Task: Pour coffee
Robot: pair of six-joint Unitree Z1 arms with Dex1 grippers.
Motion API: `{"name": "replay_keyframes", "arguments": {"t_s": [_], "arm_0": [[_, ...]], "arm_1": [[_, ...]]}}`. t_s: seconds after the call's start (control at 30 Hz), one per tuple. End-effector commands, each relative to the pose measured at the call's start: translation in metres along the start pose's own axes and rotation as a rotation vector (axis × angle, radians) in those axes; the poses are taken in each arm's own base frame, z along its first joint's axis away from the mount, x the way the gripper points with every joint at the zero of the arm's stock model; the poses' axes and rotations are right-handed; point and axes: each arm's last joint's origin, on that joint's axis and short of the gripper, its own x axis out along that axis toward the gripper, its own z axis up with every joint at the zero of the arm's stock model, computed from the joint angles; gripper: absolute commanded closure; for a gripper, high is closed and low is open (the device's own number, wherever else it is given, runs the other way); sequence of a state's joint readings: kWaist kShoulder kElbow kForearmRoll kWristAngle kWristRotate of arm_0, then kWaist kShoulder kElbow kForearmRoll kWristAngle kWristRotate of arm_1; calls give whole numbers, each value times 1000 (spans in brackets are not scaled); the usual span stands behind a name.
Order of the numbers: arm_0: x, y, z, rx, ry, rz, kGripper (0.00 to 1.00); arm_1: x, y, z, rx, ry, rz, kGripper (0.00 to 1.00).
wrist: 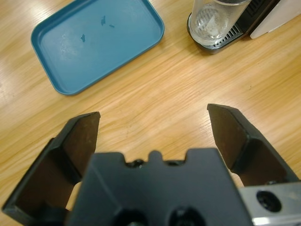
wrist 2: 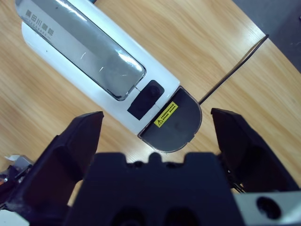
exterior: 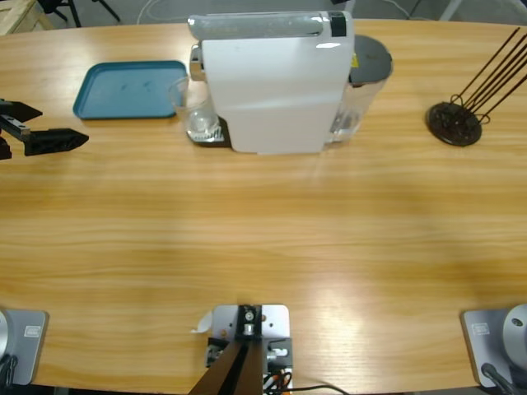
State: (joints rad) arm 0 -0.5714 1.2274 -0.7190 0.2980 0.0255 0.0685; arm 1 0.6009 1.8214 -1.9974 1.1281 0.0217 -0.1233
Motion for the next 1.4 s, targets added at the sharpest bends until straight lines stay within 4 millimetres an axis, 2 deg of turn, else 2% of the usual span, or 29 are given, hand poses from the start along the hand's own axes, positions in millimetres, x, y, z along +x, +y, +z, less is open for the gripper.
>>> {"name": "replay_keyframes", "arguments": {"t_s": [0.03,0.13,0.2,0.33,0.43,0.6,0.77,0.93,1.0,1.13,1.4], "arm_0": [[5,-3,-2,-3,15,-15,0],[5,-4,-4,-2,-3,-34,0],[3,-4,-4,-1,-16,-39,0],[-16,-7,-11,12,-138,-99,0],[-23,-12,-22,33,-236,-165,9],[-20,-19,-28,49,-284,-144,4],[3,-34,-30,65,-230,-74,9],[10,-33,-28,62,-225,-24,4],[10,-33,-26,60,-241,-19,4],[4,-31,-39,57,-244,-20,4],[-2,-29,-47,28,-270,-27,4]], "arm_1": [[-33,8,-41,8,-66,-20,4],[-44,13,-71,-3,-87,14,0],[-48,20,-101,0,-111,67,0],[-66,30,-179,49,-291,85,0],[-68,34,-222,61,-420,53,0],[-53,37,-237,54,-387,70,0],[-32,41,-265,43,-358,111,0],[-31,44,-293,28,-386,85,0],[-32,44,-296,27,-401,80,0],[-26,44,-300,34,-416,84,0],[-16,47,-303,44,-397,95,0]]}}
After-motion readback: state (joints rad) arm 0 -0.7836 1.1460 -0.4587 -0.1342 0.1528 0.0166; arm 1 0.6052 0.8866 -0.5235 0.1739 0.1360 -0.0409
